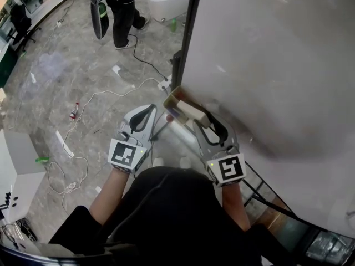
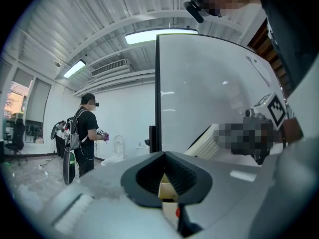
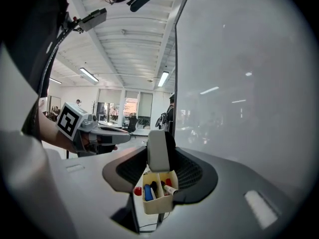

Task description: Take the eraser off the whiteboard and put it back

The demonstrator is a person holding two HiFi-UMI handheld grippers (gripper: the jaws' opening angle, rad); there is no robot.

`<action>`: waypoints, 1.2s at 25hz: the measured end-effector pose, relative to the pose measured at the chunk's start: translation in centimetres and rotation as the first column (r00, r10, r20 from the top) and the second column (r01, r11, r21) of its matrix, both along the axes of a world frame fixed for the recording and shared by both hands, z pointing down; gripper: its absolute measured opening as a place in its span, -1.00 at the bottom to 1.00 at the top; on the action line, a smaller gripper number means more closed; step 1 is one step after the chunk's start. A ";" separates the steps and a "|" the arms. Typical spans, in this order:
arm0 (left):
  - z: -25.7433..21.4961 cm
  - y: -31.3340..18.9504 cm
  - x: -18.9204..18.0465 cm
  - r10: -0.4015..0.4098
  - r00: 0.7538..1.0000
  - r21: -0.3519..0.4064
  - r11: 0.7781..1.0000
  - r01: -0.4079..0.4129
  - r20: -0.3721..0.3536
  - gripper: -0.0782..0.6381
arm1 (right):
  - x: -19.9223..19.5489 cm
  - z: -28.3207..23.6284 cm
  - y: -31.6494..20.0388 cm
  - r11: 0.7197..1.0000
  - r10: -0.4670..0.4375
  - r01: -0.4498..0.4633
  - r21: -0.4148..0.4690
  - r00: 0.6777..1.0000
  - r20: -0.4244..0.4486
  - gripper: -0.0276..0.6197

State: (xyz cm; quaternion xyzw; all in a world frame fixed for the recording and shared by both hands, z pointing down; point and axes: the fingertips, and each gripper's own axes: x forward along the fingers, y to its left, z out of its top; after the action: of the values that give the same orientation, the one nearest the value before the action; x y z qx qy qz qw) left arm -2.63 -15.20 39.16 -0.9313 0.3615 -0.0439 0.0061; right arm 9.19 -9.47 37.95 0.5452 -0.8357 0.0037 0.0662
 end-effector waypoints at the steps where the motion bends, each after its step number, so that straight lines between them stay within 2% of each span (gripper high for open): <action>1: -0.1 0.1 0.2 -0.002 1.000 -0.003 1.000 0.002 -0.006 -0.76 | 0.3 -0.3 0.2 1.000 0.004 -0.004 0.003 1.000 0.015 -0.36; 6: -0.4 0.2 0.6 0.016 0.999 0.037 0.999 -0.018 0.040 -0.76 | 1.1 -1.9 0.7 1.000 0.000 -0.001 0.031 0.999 0.049 -0.36; 12: -1.0 0.0 0.8 -0.029 0.999 0.000 1.000 0.029 -0.022 -0.76 | 1.7 -2.5 0.6 0.999 -0.013 0.010 0.042 0.999 0.051 -0.36; 17: -0.7 -0.5 0.4 -0.029 0.999 0.039 0.999 0.028 0.028 -0.76 | 1.8 -3.1 0.7 0.997 -0.027 0.023 0.069 0.997 0.066 -0.36; 22: -1.3 -0.6 0.3 -0.064 0.997 0.006 0.998 0.064 -0.034 -0.76 | 2.2 -3.8 1.0 0.996 -0.028 0.022 0.081 0.997 0.067 -0.36; 30: -1.2 -0.6 0.0 -0.077 0.997 0.005 0.997 0.077 -0.025 -0.76 | 2.2 -4.9 1.5 0.995 -0.043 0.035 0.098 0.997 0.071 -0.36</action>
State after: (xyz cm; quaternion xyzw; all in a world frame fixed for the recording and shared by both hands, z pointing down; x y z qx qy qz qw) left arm -2.63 -15.82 37.94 -0.9172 0.3972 -0.0313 0.0028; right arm 11.39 -7.92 33.02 0.5308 -0.8472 -0.0181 0.0089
